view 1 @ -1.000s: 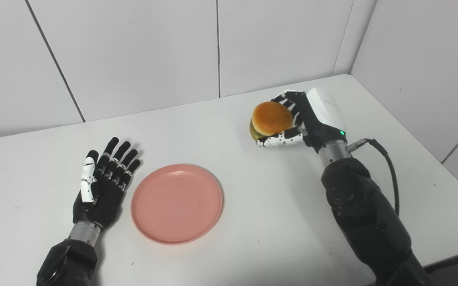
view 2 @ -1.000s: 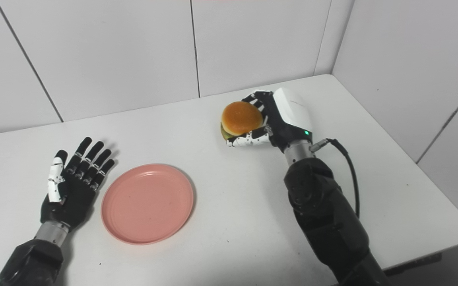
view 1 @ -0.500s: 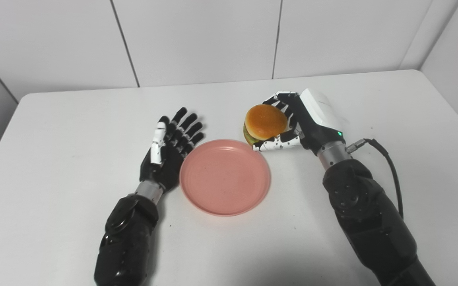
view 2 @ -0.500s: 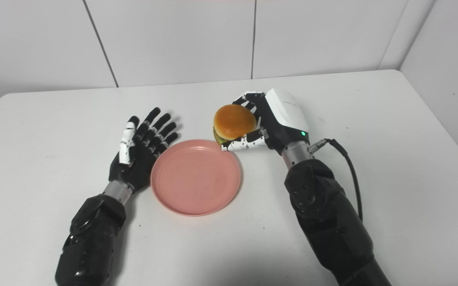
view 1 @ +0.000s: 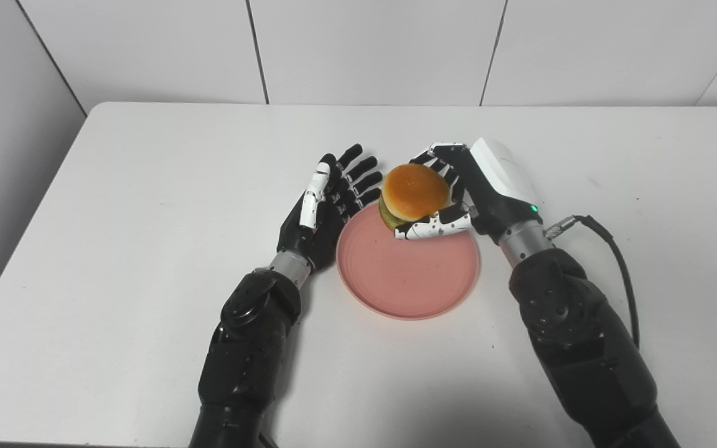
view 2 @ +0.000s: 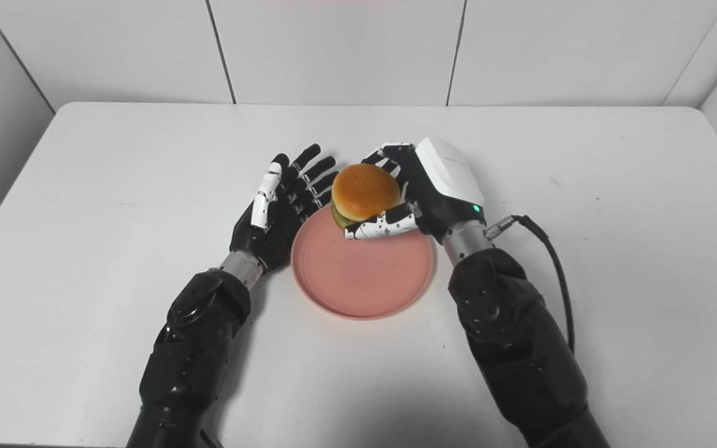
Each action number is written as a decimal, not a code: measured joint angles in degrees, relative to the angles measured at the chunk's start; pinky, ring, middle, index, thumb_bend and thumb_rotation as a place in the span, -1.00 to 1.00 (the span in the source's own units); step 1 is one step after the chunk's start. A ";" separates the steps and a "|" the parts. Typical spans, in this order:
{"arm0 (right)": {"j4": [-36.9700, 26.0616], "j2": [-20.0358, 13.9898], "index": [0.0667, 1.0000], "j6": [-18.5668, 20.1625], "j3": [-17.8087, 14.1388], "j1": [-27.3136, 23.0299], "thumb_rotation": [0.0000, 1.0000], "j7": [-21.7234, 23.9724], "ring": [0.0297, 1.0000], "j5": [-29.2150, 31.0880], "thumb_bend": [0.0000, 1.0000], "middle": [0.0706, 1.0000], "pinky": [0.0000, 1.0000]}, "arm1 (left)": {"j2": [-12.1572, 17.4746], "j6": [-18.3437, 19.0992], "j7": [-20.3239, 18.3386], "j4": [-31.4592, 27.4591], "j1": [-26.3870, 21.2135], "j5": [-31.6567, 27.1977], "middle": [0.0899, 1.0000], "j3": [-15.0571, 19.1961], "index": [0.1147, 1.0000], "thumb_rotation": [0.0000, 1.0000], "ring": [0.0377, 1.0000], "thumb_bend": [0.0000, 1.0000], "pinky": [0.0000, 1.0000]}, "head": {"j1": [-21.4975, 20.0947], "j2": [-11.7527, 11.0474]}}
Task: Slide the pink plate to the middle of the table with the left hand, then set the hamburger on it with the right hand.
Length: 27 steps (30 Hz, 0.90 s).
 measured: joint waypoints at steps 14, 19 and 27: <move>3.83 0.93 -0.10 -0.04 2.78 1.59 -0.73 0.27 -0.39 -1.00 0.00 -0.27 -0.51 | -0.88 0.21 0.49 -0.07 -0.11 0.99 0.78 -0.12 0.78 1.00 0.78 -0.21 0.76 | -1.93 0.44; 3.90 0.16 -0.10 -0.05 2.75 2.23 -0.73 0.27 -0.35 -1.30 0.00 -0.25 -0.46 | -0.82 0.83 0.39 -0.34 -0.10 0.93 0.78 0.09 0.79 1.00 0.77 -0.22 0.77 | -2.46 0.62; 3.89 -1.18 -0.10 -0.22 2.47 3.42 -0.73 0.16 -0.31 -1.34 0.00 -0.22 -0.43 | -0.42 0.97 0.24 -0.42 -0.08 0.94 0.76 0.13 0.79 1.00 0.76 -0.22 0.76 | -3.78 0.79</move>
